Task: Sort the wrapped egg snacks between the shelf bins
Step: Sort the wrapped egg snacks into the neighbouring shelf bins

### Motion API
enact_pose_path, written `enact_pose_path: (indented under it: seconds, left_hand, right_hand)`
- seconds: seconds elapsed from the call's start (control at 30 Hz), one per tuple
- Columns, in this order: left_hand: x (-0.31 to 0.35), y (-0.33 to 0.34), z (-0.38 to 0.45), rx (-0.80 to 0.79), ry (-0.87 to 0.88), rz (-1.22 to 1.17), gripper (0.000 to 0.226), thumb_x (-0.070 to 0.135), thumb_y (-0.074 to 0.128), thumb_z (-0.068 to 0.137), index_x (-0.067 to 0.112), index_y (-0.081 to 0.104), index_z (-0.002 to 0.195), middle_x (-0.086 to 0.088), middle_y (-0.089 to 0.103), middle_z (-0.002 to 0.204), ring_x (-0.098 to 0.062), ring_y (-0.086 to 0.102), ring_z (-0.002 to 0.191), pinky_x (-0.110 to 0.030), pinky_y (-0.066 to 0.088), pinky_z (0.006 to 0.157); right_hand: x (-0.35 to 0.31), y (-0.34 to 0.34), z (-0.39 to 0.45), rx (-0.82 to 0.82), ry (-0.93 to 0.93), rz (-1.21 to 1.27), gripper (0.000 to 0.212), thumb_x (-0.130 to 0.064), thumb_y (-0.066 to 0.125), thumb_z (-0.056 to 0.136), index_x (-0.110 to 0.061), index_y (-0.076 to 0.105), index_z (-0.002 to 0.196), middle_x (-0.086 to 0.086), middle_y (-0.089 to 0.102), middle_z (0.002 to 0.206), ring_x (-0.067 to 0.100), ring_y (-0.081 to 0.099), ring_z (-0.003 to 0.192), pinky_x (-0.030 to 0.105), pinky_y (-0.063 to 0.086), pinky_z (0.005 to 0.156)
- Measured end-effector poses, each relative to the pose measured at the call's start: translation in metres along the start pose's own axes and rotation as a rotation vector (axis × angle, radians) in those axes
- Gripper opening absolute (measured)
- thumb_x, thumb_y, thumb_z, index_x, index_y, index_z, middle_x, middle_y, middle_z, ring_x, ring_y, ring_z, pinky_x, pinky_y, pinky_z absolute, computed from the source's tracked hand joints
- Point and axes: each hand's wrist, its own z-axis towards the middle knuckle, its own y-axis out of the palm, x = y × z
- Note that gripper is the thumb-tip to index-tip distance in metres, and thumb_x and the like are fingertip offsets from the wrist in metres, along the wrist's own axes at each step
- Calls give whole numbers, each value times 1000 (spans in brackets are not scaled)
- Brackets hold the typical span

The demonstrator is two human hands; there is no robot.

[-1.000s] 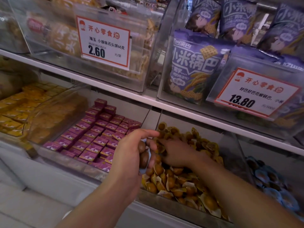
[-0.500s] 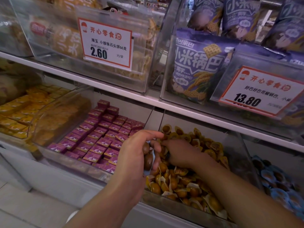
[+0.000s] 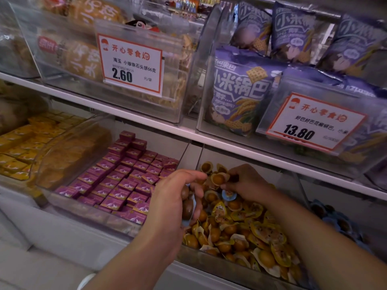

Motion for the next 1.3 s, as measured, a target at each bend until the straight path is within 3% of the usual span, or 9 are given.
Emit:
enact_pose_path:
  seconds: [0.13, 0.3, 0.43, 0.57, 0.67, 0.87, 1.0, 1.17, 1.3]
  left_hand:
    - [-7, 1, 2, -16, 22, 51, 24, 28, 62, 74, 9, 72, 86, -9, 55, 72, -20, 40, 42, -23, 29, 41]
    - [-20, 10, -1, -52, -10, 121, 28, 28, 59, 72, 7, 72, 85, -12, 58, 70, -21, 43, 39, -21, 32, 40]
    - [-37, 18, 1, 16, -147, 226, 13, 16, 62, 87, 9, 73, 86, -8, 62, 73, -21, 51, 52, -23, 40, 42]
    - [-50, 17, 8, 97, -275, 263, 15, 10, 60, 86, 16, 74, 89, -7, 70, 94, -21, 61, 76, -27, 42, 52]
    - [-51, 16, 12, 112, -312, 209, 17, 6, 61, 85, 16, 74, 87, -17, 67, 106, -27, 61, 80, -27, 42, 45]
    - [-50, 14, 13, 83, -316, 185, 19, 6, 60, 87, 16, 75, 91, -15, 69, 98, -25, 62, 82, -28, 45, 47]
    - [-48, 13, 11, 42, -314, 174, 18, 6, 58, 89, 12, 75, 93, -11, 68, 94, -23, 62, 77, -26, 45, 44]
    - [-52, 14, 14, 76, -301, 212, 17, 9, 61, 87, 18, 75, 87, -15, 67, 106, -27, 63, 81, -24, 45, 43]
    - [-55, 22, 21, 134, -206, 163, 14, 38, 67, 89, 31, 69, 101, -6, 67, 100, -22, 64, 79, -26, 45, 48]
  right_hand:
    - [2, -5, -2, 105, 65, 55, 10, -23, 78, 83, -19, 77, 93, -3, 73, 95, 12, 67, 91, 28, 53, 81]
    - [0, -3, -4, 259, 59, -117, 12, -24, 66, 91, -27, 74, 100, -4, 69, 102, 15, 64, 94, 28, 51, 80]
    - [-4, 17, -2, 55, -199, -407, 19, -21, 62, 92, -23, 72, 107, 1, 61, 111, 26, 60, 101, 35, 48, 83]
    - [-5, 35, 10, -140, -154, -711, 19, -22, 54, 93, -17, 68, 104, 9, 61, 111, 31, 59, 104, 37, 42, 91]
    - [-6, 38, 13, -179, -145, -735, 17, -27, 54, 93, -19, 65, 103, 8, 58, 106, 29, 56, 103, 40, 39, 94]
    - [-3, 37, 19, -204, -114, -565, 15, -20, 60, 87, -13, 63, 74, 4, 61, 81, 22, 58, 76, 31, 44, 64]
    - [4, 35, 19, -125, -87, -382, 12, -28, 72, 85, -16, 71, 87, -3, 65, 94, 12, 58, 86, 30, 50, 73]
    - [0, 11, 4, 71, -9, -67, 16, -28, 82, 77, -25, 66, 75, -6, 61, 89, 13, 58, 89, 27, 44, 72]
    - [-13, -20, -40, 145, 86, 378, 14, -32, 84, 76, -29, 70, 78, -8, 73, 79, 6, 68, 79, 20, 52, 68]
